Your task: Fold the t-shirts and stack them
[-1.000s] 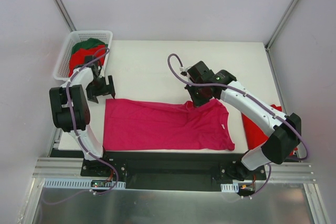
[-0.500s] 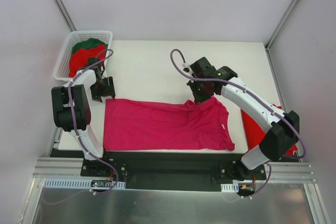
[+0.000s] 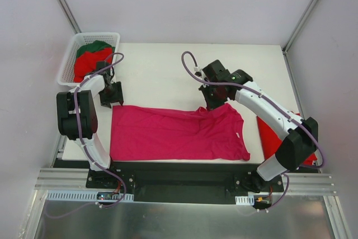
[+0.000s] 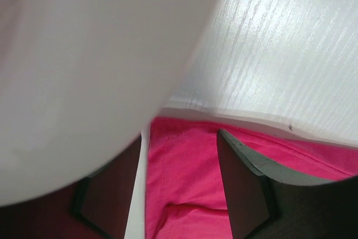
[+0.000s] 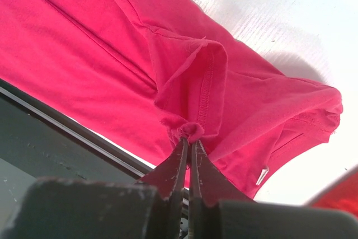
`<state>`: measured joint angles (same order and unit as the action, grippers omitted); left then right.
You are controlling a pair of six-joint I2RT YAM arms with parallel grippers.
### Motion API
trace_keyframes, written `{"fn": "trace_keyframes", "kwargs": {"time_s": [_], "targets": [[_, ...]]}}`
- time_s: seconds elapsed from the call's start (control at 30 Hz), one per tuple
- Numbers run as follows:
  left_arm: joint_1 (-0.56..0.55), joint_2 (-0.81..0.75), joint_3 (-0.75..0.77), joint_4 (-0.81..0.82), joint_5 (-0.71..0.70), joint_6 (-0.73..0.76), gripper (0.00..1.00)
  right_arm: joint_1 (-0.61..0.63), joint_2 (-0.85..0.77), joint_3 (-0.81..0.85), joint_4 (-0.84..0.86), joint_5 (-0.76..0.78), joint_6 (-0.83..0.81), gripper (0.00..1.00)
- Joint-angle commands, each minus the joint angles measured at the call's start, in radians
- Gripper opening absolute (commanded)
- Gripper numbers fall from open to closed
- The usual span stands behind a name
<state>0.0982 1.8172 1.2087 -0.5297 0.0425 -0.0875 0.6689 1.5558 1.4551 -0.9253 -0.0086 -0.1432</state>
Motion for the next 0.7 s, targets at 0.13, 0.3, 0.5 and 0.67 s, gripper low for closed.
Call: {"fn": "trace_keyframes", "kwargs": {"time_s": [0.13, 0.3, 0.5, 0.67], "targets": [[0.023, 0.013, -0.006, -0.004, -0.018, 0.003, 0.57, -0.005, -0.002, 0.054, -0.029, -0.019, -0.013, 0.01], [0.034, 0.007, -0.009, -0.006, -0.032, 0.003, 0.56, -0.008, 0.001, 0.060, -0.033, -0.024, -0.018, 0.01], [0.038, 0.014, -0.009, -0.007, -0.026, 0.002, 0.54, -0.006, 0.009, 0.079, -0.046, -0.024, -0.025, 0.01], [0.040, 0.039, -0.001, -0.007, -0.013, -0.003, 0.42, -0.008, 0.006, 0.074, -0.053, -0.018, -0.035, 0.01]]}}
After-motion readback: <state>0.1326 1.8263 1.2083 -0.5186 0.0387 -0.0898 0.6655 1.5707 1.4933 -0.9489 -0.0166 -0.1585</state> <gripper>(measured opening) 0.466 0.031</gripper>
